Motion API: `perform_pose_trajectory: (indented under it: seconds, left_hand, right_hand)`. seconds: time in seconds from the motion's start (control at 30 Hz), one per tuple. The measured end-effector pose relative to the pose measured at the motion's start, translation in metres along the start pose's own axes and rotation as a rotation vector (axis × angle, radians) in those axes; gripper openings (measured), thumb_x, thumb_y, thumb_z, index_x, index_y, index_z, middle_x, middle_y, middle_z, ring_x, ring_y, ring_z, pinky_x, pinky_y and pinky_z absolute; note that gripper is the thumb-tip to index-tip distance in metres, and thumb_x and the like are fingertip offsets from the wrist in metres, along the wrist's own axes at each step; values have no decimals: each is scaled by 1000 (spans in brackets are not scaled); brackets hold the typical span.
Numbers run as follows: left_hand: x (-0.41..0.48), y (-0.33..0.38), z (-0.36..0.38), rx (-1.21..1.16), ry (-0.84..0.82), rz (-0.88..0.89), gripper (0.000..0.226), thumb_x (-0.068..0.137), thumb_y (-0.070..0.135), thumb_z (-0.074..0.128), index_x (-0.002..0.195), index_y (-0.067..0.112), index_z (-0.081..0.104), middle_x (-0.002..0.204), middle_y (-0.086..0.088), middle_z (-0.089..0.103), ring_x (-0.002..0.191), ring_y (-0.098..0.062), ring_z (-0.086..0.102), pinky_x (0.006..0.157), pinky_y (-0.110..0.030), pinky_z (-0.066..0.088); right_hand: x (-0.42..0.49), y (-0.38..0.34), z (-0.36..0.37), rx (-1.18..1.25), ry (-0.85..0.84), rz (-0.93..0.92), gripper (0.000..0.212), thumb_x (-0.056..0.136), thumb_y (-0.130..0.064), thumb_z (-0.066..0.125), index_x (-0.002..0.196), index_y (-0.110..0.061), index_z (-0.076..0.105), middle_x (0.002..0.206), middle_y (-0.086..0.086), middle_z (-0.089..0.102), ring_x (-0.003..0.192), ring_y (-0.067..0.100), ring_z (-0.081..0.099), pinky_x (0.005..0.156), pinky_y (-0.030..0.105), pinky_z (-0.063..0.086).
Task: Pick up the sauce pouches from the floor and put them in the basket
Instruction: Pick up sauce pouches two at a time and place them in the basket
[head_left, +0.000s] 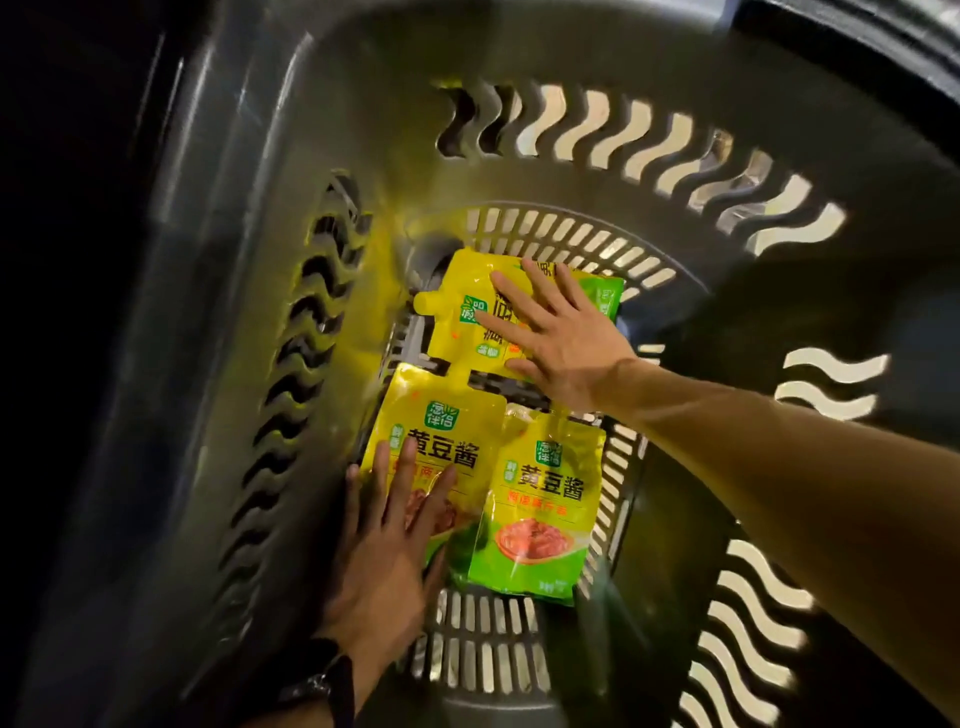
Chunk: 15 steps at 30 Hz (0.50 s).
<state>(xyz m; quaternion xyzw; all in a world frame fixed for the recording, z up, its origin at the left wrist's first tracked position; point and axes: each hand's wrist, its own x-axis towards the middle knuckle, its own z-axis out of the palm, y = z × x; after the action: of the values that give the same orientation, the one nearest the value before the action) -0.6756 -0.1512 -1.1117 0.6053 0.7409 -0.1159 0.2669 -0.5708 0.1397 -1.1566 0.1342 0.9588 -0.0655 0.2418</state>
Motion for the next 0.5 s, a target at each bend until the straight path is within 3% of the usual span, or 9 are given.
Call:
perform_pose_trajectory:
  seconds: [0.2,0.33,0.4,0.5]
  left_hand:
    - [1,-8,0,-12,-18,36,67,95,54,25,155,24,30,162,-25,18,150,-46,14,110,-68,30]
    - [21,8,-22,-27,13,7,61,90,43,34,136,11,59,150,-28,42,146,-44,28,109,-70,30]
    - [37,18,-26,-42,35,-7,63,92,43,32,143,13,53,155,-24,37,148,-42,25,110,-69,28]
    - [51,27,-13,-76,66,-52,65,93,46,30,152,21,39,162,-19,23,150,-41,18,111,-71,24]
  right_hand:
    - [-22,11,-10,-14,-117,19,73,99,-55,37,154,-44,-10,164,-3,-21,150,33,-17,120,62,-5]
    - [-2,-13,-34,51,21,-15,63,100,-45,40,157,-33,15,167,2,-1,153,33,-1,120,58,-3]
    - [16,-22,-29,30,45,-90,62,100,-48,33,157,-34,13,167,2,2,153,33,3,122,58,-1]
    - [31,-15,-5,65,49,-55,61,99,-55,15,157,-40,3,167,0,-1,153,33,3,120,61,5]
